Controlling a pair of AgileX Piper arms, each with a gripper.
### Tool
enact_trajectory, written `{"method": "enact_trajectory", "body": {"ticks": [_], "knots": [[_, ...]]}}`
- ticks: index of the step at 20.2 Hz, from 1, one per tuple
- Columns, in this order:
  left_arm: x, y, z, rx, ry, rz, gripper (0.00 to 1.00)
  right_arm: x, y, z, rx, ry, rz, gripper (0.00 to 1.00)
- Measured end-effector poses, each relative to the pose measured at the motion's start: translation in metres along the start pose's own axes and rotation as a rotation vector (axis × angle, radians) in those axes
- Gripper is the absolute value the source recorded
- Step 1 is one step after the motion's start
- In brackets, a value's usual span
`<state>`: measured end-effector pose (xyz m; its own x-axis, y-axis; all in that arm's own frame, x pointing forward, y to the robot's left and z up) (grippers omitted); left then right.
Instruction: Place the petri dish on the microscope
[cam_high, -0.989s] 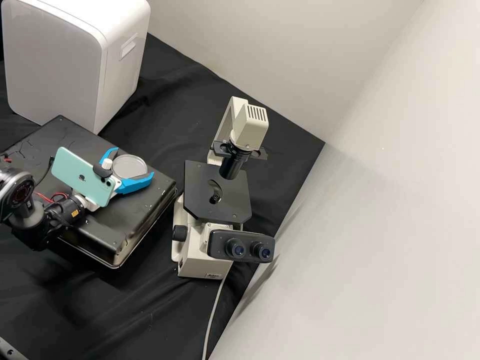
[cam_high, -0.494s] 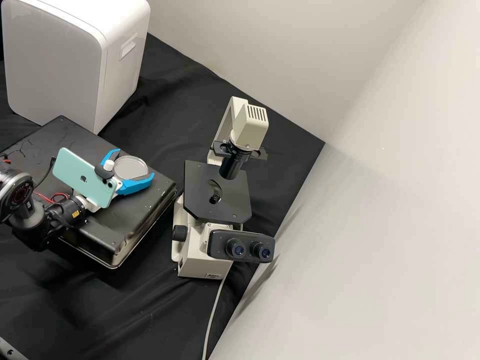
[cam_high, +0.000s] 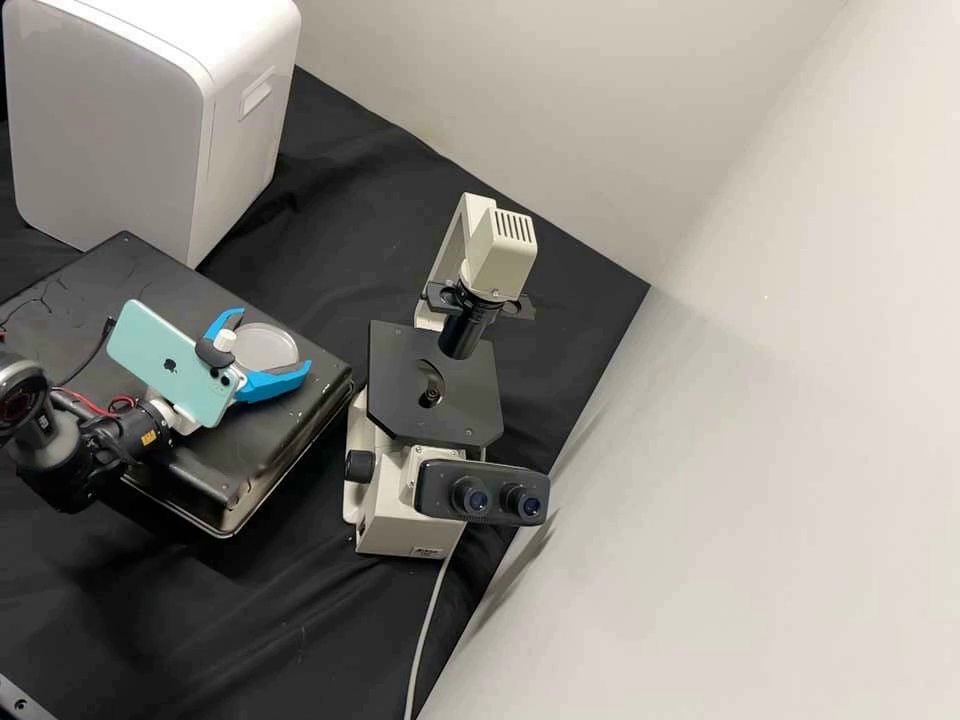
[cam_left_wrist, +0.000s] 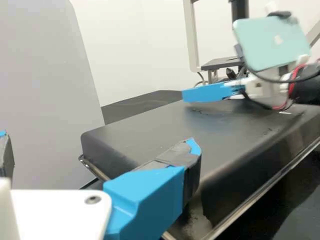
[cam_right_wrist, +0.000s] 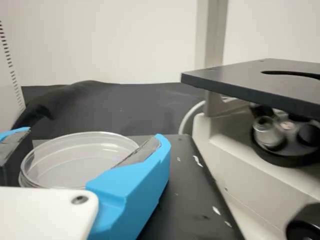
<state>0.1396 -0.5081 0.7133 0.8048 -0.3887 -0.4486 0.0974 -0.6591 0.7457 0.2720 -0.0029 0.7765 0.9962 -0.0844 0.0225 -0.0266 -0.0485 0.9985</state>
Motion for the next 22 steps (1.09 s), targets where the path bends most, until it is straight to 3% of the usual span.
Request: {"method": "enact_trajectory", "body": {"ticks": [5, 17, 20, 22], "knots": [[0.000, 0.0000, 0.000, -0.002, 0.002, 0.000, 1.00, -0.017, 0.015, -0.001, 0.016, -0.019, 0.024, 0.00], [0.000, 0.0000, 0.000, -0.002, 0.002, 0.000, 1.00, -0.054, 0.054, -0.013, 0.041, 0.040, 0.174, 0.00], [0.000, 0.0000, 0.000, -0.002, 0.002, 0.000, 1.00, -0.057, 0.060, -0.013, 0.039, 0.052, 0.194, 0.00], [0.000, 0.0000, 0.000, -0.002, 0.002, 0.000, 1.00, -0.058, 0.064, -0.012, 0.055, 0.052, 0.211, 0.00]]}}
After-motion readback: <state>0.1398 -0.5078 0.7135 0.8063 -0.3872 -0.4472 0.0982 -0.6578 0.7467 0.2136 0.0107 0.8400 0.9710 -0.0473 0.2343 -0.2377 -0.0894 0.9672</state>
